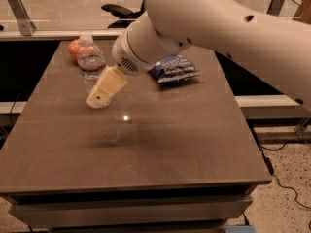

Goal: Knock water bottle over

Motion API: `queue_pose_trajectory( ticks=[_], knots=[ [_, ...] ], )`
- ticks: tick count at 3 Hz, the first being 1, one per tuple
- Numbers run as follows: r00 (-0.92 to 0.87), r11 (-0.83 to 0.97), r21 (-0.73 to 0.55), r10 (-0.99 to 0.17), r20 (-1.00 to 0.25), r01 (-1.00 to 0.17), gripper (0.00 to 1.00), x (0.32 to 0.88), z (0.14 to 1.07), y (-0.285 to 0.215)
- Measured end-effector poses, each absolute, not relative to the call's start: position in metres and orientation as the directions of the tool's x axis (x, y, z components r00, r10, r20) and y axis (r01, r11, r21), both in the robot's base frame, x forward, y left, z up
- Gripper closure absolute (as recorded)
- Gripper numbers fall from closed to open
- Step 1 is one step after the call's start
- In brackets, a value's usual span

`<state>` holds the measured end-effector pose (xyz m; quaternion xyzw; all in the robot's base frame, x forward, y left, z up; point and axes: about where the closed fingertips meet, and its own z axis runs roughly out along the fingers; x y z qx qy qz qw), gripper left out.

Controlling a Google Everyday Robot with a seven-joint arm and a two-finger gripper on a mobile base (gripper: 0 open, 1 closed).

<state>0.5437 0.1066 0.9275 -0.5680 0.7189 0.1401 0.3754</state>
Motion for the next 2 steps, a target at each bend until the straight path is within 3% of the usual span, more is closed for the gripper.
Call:
queue_pose_trajectory(
  ticks=[2],
  knots=[
    [-0.047, 0.34, -0.22, -0.628, -0.777, -0.914, 0.0, 0.5573, 0.9184, 0.1166]
  ],
)
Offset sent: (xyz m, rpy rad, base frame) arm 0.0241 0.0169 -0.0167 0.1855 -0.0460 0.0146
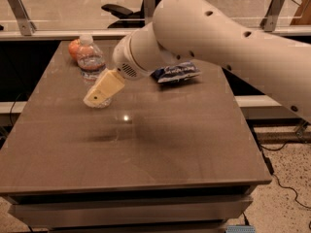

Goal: Knock water bottle over

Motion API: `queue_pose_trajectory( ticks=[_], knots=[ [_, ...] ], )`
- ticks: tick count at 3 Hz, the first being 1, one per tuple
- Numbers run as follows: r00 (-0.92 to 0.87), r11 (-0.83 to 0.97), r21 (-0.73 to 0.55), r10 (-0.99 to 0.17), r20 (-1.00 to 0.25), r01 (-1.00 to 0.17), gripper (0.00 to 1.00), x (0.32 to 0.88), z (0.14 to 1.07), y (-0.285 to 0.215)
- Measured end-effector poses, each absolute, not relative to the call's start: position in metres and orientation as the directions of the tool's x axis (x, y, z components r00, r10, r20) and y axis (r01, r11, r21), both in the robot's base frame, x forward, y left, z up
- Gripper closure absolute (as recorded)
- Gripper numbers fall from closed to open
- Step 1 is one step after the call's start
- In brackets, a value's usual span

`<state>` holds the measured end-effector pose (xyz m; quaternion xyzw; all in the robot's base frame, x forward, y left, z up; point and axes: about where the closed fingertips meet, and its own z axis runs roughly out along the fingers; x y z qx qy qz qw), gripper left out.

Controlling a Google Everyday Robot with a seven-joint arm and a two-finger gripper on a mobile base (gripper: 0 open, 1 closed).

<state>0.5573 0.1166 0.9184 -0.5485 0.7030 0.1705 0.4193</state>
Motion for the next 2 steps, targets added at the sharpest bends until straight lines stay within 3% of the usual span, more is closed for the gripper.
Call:
queue_pose_trajectory(
  ticks=[2],
  knots=[
    [-0.004, 0.323, -0.217, -0.565, -0.825, -0.921, 0.0, 0.5653, 0.9178, 0.1315]
  ],
)
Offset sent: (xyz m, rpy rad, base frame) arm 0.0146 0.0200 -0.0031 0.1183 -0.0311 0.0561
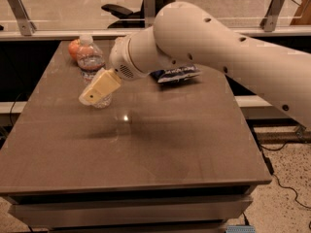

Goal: Knock water bottle over

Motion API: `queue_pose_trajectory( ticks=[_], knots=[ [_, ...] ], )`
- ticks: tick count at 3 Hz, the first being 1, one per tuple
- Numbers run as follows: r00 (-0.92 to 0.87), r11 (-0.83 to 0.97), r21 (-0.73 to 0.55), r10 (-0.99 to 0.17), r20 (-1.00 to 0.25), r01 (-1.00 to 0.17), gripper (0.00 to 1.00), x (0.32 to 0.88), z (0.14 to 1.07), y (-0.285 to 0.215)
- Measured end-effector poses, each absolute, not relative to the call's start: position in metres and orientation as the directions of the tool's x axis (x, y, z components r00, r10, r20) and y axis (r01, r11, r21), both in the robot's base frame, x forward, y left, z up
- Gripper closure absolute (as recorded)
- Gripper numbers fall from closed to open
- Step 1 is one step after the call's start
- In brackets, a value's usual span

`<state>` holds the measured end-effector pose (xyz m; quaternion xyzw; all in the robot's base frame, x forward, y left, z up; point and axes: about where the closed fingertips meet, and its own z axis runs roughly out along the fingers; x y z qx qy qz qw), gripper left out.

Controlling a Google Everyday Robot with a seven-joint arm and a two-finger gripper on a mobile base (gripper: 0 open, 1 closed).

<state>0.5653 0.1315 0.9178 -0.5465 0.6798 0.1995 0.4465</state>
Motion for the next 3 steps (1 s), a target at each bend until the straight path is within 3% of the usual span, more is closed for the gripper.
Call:
queue_pose_trajectory(
  ticks=[1, 3],
  knots=[
    [0.01, 0.312, -0.217, -0.55, -0.835, -0.925, 0.18, 0.5672, 0.9181, 0.1379],
    [0.029, 0.295, -0.222, -0.54, -0.841, -0.929, 0.64, 0.5687, 0.9195, 0.1432]
  ],
)
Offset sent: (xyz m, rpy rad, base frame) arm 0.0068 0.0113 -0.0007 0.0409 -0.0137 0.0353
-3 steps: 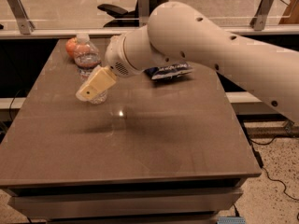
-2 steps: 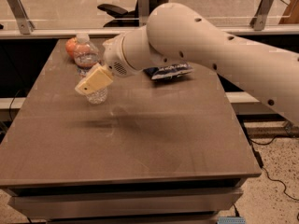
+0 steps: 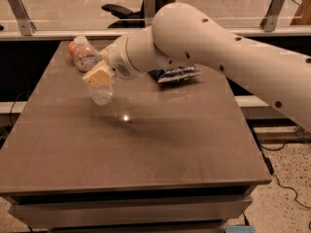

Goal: Knock water bottle over

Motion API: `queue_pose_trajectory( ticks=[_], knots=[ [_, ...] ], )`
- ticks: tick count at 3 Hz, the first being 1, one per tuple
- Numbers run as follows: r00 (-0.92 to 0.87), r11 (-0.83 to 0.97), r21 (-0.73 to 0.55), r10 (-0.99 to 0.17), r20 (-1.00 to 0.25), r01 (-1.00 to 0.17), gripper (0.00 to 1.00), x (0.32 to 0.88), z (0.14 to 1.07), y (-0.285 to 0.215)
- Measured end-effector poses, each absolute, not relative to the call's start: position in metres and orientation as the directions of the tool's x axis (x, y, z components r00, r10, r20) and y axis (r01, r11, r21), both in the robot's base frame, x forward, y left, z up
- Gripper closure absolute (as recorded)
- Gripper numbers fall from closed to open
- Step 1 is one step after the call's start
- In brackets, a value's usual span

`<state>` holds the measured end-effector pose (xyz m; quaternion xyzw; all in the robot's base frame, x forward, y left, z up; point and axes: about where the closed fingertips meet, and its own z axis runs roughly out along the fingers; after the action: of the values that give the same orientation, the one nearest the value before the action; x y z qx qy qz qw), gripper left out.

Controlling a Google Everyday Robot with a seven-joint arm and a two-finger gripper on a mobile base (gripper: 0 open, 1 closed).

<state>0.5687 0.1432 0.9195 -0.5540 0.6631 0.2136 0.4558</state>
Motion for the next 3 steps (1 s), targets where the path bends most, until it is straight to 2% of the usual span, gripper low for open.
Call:
queue_pose_trajectory(
  ticks=[1, 2, 3],
  knots=[
    [0.037, 0.285, -0.227, -0.547, -0.837, -0.931, 0.87, 0.5693, 0.9219, 0.1413],
    [0.049, 0.253, -0.228, -0.564, -0.824, -0.94, 1.0, 0.5711, 0.9262, 0.1388],
    [0.068, 0.184, -0.219, -0.596, -0.8, -0.958, 1.0, 0.573, 0.9306, 0.1359]
  ],
)
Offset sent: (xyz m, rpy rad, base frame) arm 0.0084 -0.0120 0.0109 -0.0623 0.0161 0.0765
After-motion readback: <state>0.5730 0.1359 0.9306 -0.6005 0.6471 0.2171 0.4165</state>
